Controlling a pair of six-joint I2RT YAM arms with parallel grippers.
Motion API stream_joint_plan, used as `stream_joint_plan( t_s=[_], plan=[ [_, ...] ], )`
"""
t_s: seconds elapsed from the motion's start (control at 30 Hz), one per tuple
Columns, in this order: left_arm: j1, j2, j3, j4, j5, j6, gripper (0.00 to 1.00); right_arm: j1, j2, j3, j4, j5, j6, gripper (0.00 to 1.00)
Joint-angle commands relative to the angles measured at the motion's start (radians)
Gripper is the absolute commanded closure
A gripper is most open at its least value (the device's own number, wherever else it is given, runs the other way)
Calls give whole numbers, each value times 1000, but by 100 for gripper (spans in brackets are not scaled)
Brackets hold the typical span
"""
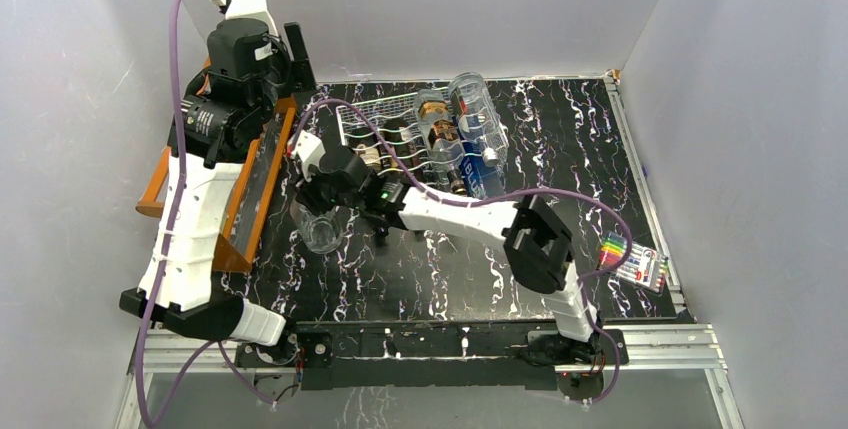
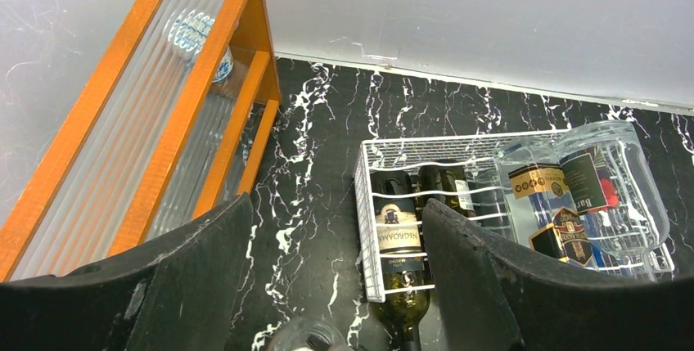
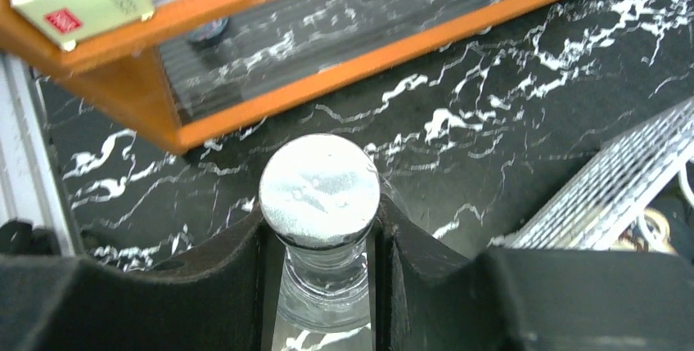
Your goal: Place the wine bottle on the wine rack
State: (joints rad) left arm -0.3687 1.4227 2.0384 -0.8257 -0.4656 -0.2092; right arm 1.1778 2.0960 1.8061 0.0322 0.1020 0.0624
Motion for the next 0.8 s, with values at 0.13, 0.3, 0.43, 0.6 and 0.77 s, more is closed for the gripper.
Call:
stream_joint_plan(
  t_s=[0.13, 0.3, 0.43, 0.6, 0.77],
  plan=[
    [-3, -35, -19, 24, 31, 11, 25, 18, -224, -165, -90, -62, 74, 85],
    [-3, -34, -28, 29, 45, 11, 25, 19, -230, -104, -228, -77, 109, 74],
    [-3, -27, -5, 33, 44, 24, 25, 19, -141, 67, -377, -108, 125, 59],
    [-3, -42, -6, 32, 13, 34, 25, 19, -91, 117, -404, -84, 144, 54],
    [-3, -46, -14, 42, 15, 37, 24, 33, -196, -131, -162, -46, 70, 53]
  ],
)
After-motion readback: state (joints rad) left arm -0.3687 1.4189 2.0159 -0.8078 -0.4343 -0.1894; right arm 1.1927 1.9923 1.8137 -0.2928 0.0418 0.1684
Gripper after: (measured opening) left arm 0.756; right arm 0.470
